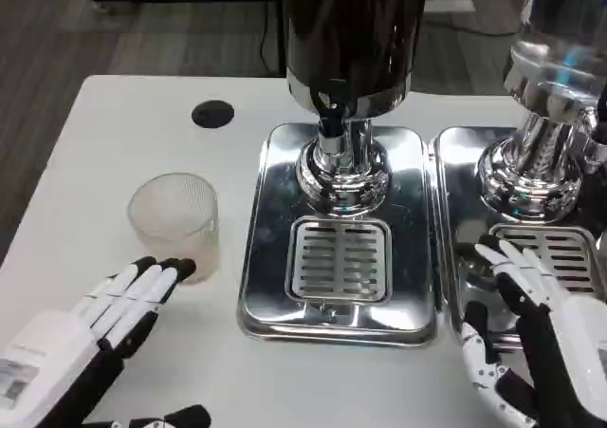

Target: Grasp the cup under the faucet to collect the drink, then remove the cup.

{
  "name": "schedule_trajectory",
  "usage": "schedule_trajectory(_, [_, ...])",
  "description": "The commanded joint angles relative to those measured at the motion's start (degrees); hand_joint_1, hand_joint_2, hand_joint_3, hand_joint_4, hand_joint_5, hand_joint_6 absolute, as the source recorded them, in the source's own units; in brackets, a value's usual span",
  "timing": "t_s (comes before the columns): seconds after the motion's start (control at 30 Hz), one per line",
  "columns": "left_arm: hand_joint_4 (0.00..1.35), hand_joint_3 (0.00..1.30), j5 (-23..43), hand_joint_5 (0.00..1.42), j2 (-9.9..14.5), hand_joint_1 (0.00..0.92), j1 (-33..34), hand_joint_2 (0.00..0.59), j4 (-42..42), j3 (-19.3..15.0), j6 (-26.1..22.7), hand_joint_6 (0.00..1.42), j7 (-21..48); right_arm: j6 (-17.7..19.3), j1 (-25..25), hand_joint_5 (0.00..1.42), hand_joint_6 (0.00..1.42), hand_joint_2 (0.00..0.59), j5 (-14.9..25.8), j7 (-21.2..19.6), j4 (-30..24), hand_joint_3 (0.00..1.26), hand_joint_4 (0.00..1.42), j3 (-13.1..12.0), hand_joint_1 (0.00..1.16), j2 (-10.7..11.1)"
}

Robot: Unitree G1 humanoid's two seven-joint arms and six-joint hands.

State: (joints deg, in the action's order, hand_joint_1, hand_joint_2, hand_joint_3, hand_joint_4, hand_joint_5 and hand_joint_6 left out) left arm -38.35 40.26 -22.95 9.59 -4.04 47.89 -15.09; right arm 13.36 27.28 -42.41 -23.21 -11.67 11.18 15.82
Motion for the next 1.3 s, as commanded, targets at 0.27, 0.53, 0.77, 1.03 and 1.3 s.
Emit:
schedule_trajectory(0.27, [0.0, 0.0, 1.1, 0.0, 0.0, 0.0, -0.4, 0.128, 0.2, 0.1, -0.3, 0.06, 0.7, 0.6, -0.1, 0.1, 0.18, 0.586, 0.9, 0.7, 0.2, 0.24, 0.14, -0.4, 0.46, 0.1])
schedule_trajectory(0.53, [0.0, 0.0, 4.8, 0.0, 1.1, 0.0, 0.8, 0.117, 3.4, -0.1, 2.7, 0.09, 1.6, -0.2, -0.3, 0.11, 0.18, 0.586, 0.4, 0.8, -0.1, 0.25, 0.15, 0.4, 0.46, -0.9])
schedule_trajectory(0.77, [0.0, 0.0, 8.9, 0.01, 0.9, 0.0, 3.5, 0.11, 6.9, -1.1, 4.3, 0.12, 2.3, -0.6, 0.4, 0.11, 0.18, 0.586, -0.5, 0.5, -0.6, 0.25, 0.15, 0.9, 0.46, -2.1])
schedule_trajectory(1.03, [0.0, 0.0, 13.0, 0.07, -0.1, 0.0, 8.7, 0.097, 8.8, -1.5, -1.9, 0.15, 6.6, -0.5, 0.7, 0.11, 0.18, 0.586, -0.8, 0.6, -0.7, 0.25, 0.16, 1.3, 0.46, -2.8])
schedule_trajectory(1.3, [0.0, 0.01, 14.4, 0.09, -1.9, 0.0, 15.6, 0.041, 11.5, -0.1, -7.2, 0.16, 9.9, -0.5, 0.7, 0.11, 0.18, 0.586, -1.2, 0.5, -0.7, 0.26, 0.16, 1.6, 0.45, -3.2])
